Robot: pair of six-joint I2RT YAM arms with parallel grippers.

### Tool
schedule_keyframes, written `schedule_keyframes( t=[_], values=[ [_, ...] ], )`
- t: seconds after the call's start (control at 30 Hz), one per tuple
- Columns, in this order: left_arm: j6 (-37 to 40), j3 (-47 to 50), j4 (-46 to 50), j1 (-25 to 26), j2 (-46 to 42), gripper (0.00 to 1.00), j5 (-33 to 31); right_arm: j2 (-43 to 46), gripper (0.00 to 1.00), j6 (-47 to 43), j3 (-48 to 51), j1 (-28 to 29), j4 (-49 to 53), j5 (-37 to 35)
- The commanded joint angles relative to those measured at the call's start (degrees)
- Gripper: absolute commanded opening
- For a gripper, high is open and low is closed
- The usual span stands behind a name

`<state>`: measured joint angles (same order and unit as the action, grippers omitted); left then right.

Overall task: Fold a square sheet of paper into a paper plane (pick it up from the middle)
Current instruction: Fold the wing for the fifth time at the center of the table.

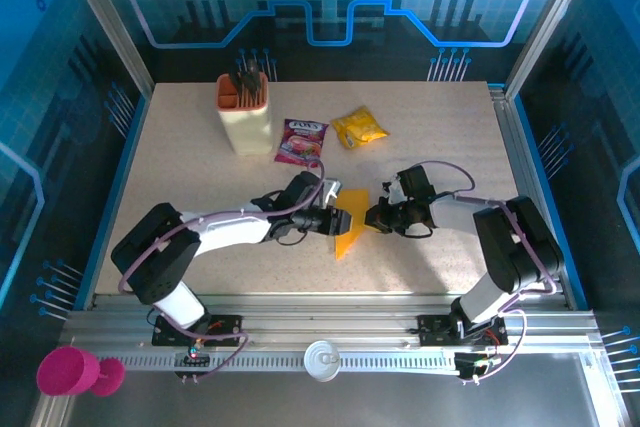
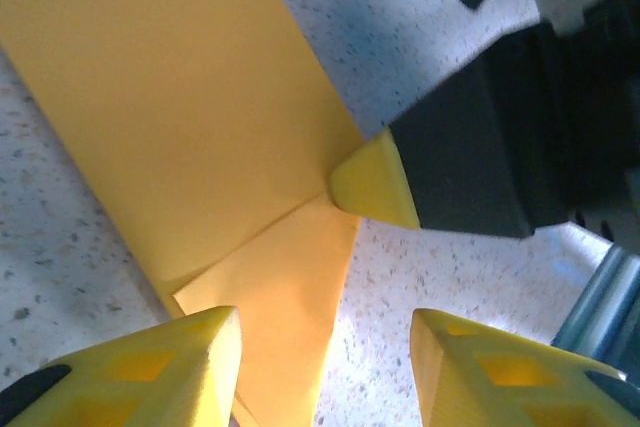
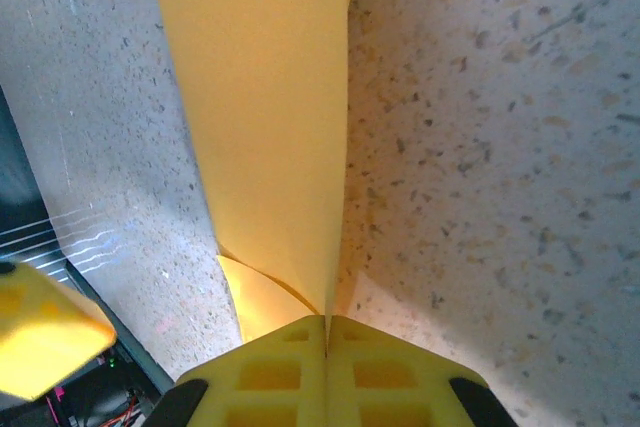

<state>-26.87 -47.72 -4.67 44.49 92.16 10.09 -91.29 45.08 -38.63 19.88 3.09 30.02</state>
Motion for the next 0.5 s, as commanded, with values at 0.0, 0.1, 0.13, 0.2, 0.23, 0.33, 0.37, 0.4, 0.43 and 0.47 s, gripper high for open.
schedule_keyframes(
  t=[0.0, 0.1, 0.13, 0.2, 0.23, 0.33, 0.37, 0.4, 0.43, 0.47],
  values=[
    [4.41, 1.09, 3.96, 4.39, -0.51, 0.49, -9.45, 2.08, 0.0, 1.47, -0.59, 1.56, 3.75, -2.77],
    [6.38, 2.18, 2.35, 8.95, 0.25, 0.49, -15.99, 2.13, 0.0, 1.67, -1.56, 2.45, 5.06, -3.61],
    [7.35, 2.43, 1.74, 10.6, 0.59, 0.49, -18.67, 2.02, 0.0, 1.68, -1.8, 2.68, 5.23, -3.65],
    [9.07, 2.74, 0.42, 13.18, 1.38, 0.49, -22.59, 1.97, 0.0, 1.81, -2.3, 3.01, 5.77, -4.04],
    [9.86, 2.83, -0.35, 14.5, 1.93, 0.49, -24.4, 2.0, 0.0, 1.85, -2.4, 3.19, 5.85, -4.13],
    [12.4, 2.48, -1.67, 17.55, 3.5, 0.5, -29.44, 2.18, 0.0, 2.11, -2.66, 3.51, 6.31, -4.61],
    [12.83, 2.3, -1.92, 18.27, 4.08, 0.5, -30.77, 2.36, 0.0, 2.18, -2.76, 3.5, 6.36, -4.59],
    [13.15, 1.97, -1.94, 18.82, 4.85, 0.5, -32.08, 2.34, 0.0, 2.29, -2.84, 3.59, 6.48, -4.62],
    [13.41, 1.61, -1.94, 19.17, 5.53, 0.5, -33.02, 2.38, 0.0, 2.33, -2.94, 3.63, 6.61, -4.62],
    [13.75, 1.33, -2.04, 19.35, 6.11, 0.51, -33.32, 2.35, 0.0, 2.37, -3.03, 3.68, 6.74, -4.68]
  ],
)
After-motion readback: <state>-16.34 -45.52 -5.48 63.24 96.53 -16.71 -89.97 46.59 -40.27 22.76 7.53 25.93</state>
